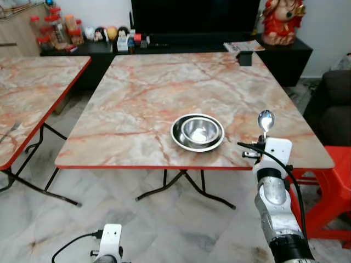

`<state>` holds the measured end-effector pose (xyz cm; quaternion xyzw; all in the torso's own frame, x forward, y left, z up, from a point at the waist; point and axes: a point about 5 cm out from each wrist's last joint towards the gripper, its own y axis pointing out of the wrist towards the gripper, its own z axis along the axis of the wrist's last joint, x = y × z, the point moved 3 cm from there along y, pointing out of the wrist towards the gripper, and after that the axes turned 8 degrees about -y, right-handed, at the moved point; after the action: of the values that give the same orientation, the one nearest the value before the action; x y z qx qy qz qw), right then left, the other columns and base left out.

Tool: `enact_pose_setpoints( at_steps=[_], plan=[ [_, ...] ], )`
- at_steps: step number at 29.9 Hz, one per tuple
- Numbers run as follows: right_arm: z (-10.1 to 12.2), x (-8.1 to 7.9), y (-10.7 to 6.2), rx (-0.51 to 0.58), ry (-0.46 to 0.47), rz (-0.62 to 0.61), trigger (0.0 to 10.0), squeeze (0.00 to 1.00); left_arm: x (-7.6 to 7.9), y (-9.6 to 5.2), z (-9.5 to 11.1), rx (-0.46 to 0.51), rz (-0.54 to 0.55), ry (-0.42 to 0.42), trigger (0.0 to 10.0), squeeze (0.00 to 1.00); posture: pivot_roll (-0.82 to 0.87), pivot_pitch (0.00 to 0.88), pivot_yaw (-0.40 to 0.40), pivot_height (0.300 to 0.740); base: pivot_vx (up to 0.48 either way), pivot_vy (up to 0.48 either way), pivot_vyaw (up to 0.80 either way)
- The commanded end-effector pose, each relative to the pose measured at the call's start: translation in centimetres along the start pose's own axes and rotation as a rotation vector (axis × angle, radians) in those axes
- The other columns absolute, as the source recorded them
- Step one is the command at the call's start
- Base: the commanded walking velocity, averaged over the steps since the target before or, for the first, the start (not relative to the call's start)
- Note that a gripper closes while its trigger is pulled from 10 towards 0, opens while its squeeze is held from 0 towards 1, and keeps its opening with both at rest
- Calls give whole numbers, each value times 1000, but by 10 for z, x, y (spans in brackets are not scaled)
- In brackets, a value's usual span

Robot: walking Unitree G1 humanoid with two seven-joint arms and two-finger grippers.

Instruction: Setting the table

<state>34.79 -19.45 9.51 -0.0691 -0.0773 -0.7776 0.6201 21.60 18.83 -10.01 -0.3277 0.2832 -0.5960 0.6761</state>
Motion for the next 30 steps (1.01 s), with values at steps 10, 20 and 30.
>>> enact_pose_setpoints(
  at_steps=[10, 20, 30],
  plan=[
    [-2, -1, -1, -13, 12, 6, 10000, 0, -1, 0, 2, 3, 2, 15, 10000, 0, -132, 0, 23, 740, 273, 0, 0],
    [0, -1, 0, -7, 3, 9, 10000, 0, 0, 0, 2, 2, 3, 4, 10000, 0, -124, 0, 19, 740, 273, 0, 0],
    [0, -5, -1, -5, -9, 17, 10000, 0, -3, 0, 0, -1, 10, -3, 10000, 0, -120, 0, 23, 740, 274, 0, 0]
  ],
)
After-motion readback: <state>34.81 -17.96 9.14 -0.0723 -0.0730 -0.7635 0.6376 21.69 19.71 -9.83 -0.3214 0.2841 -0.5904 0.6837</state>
